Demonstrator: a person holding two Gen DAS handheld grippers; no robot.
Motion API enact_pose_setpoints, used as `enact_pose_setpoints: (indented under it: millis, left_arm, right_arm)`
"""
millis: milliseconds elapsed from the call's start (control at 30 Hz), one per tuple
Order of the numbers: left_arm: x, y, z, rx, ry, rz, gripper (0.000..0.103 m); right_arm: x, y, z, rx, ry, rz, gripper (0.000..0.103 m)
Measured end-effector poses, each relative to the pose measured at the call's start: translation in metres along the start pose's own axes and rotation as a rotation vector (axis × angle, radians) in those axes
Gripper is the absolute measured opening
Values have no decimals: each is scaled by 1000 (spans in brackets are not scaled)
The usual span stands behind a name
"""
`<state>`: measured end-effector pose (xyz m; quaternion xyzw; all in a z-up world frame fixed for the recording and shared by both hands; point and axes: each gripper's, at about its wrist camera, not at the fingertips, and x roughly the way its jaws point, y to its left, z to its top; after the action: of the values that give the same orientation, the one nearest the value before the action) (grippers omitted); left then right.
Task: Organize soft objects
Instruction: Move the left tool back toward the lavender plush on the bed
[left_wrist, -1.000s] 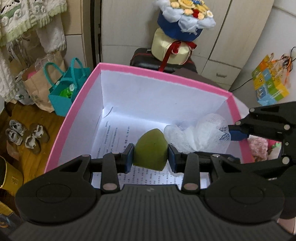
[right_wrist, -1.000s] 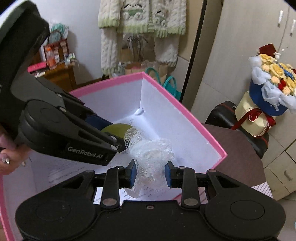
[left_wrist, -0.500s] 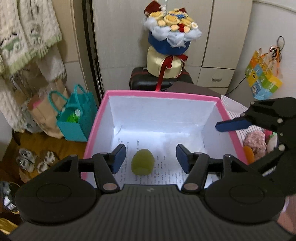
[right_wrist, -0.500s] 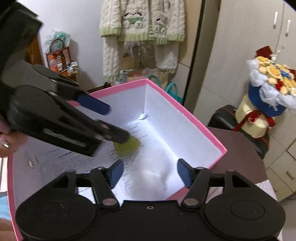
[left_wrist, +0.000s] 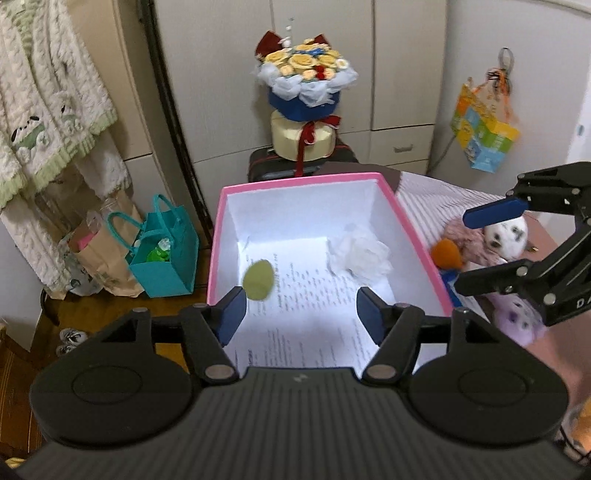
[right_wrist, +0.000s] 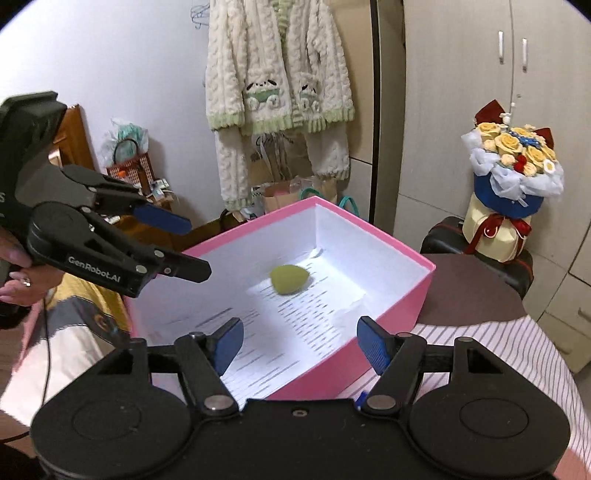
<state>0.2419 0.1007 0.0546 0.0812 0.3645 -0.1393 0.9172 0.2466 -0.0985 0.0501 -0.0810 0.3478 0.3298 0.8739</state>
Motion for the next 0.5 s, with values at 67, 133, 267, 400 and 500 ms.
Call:
enact_pose_setpoints:
  millis: [67,133,267,400,500]
  left_arm:
    - [-11,-6,-6,15,-7,-24,67]
    - [-22,-11,-13,29,-10,-53,69]
    - [-41,-25,-25,58,-11,-90,70]
    - [-56,-36,-34,93,-13,-106,71]
    - [-68,-45,-41,117,-22,-119,72]
  right_arm:
    - [-14,11,-6,-5,-8,-8,73]
    - [-27,21,-10,-14,-15,-16,73]
    - [-49,38,-21,-21,-18,-32,75]
    - [-69,53,-31,-24,-19,-37,76]
    - [-81,61,-38,-20,-17,-45,77]
